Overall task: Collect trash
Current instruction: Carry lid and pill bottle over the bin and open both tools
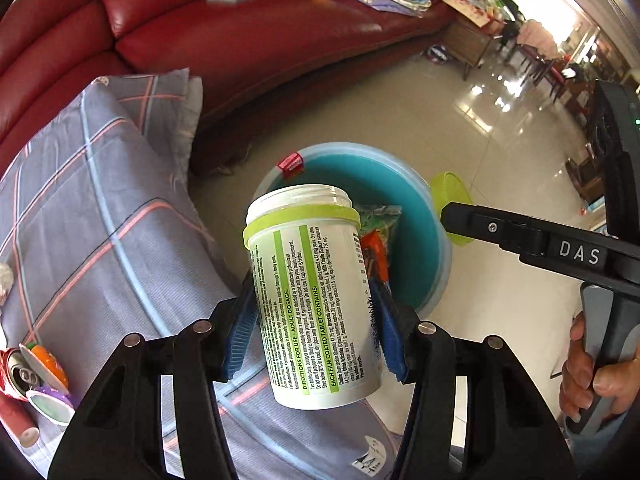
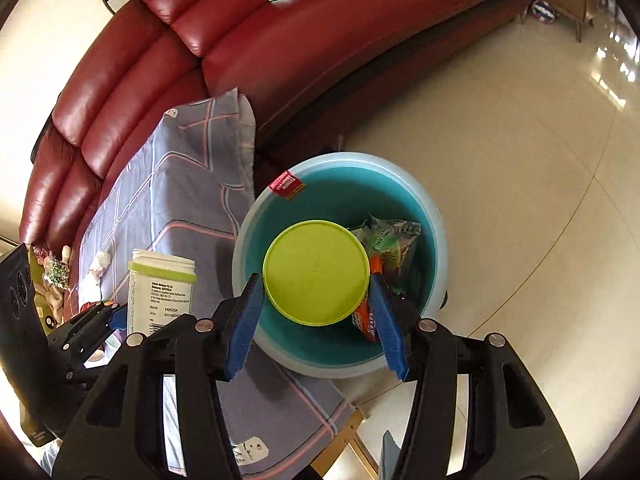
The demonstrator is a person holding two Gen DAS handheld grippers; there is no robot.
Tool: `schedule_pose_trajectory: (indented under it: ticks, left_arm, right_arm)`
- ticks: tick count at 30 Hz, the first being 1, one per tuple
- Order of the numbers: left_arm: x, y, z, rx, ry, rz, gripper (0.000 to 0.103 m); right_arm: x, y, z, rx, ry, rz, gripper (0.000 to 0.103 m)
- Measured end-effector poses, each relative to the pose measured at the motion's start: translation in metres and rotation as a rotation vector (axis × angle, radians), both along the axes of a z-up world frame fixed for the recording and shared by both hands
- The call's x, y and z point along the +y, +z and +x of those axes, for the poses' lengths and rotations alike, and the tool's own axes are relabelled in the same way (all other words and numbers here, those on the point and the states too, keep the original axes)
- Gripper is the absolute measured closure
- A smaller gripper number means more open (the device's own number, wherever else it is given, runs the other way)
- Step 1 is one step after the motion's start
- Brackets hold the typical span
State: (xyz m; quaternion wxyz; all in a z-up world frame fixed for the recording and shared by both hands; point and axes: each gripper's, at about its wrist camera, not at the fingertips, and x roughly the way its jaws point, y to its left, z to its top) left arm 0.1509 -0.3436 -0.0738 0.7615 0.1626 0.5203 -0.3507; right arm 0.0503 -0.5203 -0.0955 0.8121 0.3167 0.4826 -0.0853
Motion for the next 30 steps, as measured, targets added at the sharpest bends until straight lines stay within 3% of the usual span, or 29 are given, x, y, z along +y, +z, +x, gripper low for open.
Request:
schedule_pose_trajectory:
  ticks: [10,15,17,30]
  left_arm:
    - [-0.032,-0.020,0.008,0.015,-0.028,0.015,0.045]
    - [-0.027,-0.017,0.013,-0.011,0.008,0.021,0.012]
    - [-0.020,-0.014,0.015,-0.021,0.029,0.018,0.009]
    - [0.018,-0.017,0.021,0.023,0.108,0.026,0.004]
  right_arm:
    - [-0.022,-0.007,0.003,0.039,-0.036,-0.011,0.051]
    - [-0.022,-0.009,0.007,0.045,-0.034,-0.012,0.052]
    - [-0.020,-0.011,0.010,0.050,-0.028,-0.013,0.052]
    - [-0.005,-0.021,0.026,0.088,0.016,-0.021,0.051]
